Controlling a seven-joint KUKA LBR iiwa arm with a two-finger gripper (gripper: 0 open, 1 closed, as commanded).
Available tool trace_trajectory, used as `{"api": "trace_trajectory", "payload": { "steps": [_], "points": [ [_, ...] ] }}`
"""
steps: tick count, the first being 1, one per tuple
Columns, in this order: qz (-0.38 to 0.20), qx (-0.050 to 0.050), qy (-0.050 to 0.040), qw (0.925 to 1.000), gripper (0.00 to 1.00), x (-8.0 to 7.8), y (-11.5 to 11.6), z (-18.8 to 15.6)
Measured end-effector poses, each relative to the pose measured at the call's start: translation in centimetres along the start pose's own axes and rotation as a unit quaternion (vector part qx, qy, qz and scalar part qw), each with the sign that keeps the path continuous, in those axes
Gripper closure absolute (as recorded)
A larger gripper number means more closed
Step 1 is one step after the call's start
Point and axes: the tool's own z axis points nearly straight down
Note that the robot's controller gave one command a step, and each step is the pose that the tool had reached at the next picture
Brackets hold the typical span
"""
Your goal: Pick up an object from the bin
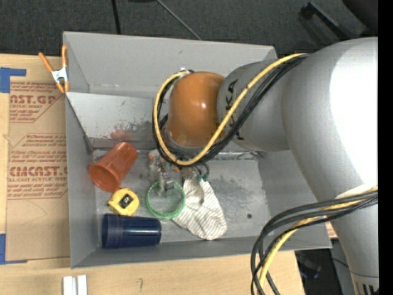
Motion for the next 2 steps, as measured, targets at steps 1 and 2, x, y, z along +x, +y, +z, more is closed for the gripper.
{"api": "trace_trajectory", "payload": {
  "steps": [1, 2],
  "points": [
    [0.0, 0.0, 0.0037, 1.0, 1.0, 0.2, 0.1, -2.1],
    [0.0, 0.001, -0.001, 1.0, 1.0, 0.0, 0.0, -4.4]
  ]
}}
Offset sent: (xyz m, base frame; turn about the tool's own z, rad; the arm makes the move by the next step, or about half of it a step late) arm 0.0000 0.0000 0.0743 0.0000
